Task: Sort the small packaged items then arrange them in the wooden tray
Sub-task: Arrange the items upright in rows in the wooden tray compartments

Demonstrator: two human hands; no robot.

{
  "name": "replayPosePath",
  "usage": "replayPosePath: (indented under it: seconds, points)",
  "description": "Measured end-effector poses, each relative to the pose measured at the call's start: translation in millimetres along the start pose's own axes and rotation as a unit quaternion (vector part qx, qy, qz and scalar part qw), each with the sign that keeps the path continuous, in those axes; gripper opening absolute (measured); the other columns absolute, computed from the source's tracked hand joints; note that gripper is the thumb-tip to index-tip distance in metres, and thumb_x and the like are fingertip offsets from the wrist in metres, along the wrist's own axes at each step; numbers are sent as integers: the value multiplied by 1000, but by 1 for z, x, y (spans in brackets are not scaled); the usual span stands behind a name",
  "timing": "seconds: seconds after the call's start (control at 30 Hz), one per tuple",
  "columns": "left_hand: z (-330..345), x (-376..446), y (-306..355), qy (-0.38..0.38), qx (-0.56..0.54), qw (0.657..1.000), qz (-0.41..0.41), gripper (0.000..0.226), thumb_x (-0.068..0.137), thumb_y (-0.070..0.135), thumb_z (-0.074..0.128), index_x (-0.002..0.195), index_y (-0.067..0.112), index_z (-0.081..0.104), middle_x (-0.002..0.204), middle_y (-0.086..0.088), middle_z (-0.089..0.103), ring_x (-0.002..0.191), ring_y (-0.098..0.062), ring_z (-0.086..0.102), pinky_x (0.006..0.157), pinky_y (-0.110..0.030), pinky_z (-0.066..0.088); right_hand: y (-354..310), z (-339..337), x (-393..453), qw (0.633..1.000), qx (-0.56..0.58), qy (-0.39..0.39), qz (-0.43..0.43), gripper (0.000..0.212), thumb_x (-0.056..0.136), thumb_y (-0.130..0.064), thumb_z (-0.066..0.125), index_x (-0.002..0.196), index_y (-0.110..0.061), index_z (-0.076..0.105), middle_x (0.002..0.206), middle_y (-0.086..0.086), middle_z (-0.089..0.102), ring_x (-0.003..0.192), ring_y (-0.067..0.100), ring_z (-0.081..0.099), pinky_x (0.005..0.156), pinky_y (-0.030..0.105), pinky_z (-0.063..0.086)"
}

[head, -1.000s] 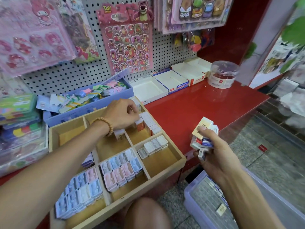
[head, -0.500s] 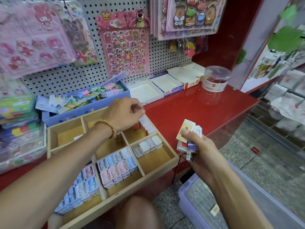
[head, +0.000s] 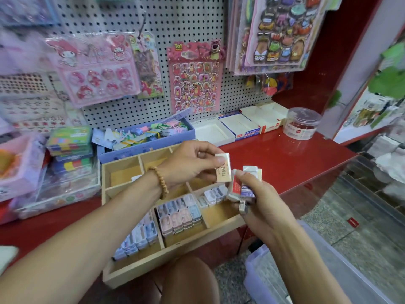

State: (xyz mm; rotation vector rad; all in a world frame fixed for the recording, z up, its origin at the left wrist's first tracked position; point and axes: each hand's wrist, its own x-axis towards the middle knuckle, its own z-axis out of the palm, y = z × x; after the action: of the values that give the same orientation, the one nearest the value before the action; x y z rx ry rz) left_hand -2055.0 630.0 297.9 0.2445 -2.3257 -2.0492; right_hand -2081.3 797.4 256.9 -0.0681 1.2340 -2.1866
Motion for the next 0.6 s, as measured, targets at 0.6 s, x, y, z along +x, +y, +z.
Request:
replayPosePath:
  seconds: [0.6]
  points:
    - [-61, 12, -84, 174, 434, 884, -13, 20, 78, 20, 79, 80, 23, 59, 84, 4, 64, 81, -14, 59, 70, -27, 46, 26, -6, 5, 998, -2, 52, 21, 37, 70, -14, 75, 103, 1, 68, 91, 18, 73, 70, 23, 70, 64, 33, 56]
